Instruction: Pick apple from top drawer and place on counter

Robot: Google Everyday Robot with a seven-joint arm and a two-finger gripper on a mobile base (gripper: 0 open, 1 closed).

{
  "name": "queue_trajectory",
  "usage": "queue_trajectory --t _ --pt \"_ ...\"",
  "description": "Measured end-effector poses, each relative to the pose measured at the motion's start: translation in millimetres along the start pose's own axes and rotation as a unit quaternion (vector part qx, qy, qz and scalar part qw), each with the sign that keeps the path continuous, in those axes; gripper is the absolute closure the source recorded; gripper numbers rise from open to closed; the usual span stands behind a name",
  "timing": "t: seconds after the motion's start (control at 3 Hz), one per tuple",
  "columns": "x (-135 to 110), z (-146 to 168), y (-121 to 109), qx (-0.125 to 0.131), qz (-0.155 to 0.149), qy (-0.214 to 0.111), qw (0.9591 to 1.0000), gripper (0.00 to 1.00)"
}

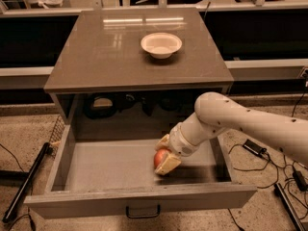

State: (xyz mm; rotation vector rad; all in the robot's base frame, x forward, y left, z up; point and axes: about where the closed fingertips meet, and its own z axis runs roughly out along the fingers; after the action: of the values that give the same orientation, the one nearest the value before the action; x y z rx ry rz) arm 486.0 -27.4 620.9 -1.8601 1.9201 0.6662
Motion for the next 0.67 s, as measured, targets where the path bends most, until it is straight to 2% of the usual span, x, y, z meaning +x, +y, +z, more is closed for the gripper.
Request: queue_trajectory --t 0.33,0.67 --pt "-14 -14 -3 0.0 0.002 -0.047 0.9989 0.95" --pt "-37 -77 -16 0.024 0.018 -0.11 0.9935 1.0"
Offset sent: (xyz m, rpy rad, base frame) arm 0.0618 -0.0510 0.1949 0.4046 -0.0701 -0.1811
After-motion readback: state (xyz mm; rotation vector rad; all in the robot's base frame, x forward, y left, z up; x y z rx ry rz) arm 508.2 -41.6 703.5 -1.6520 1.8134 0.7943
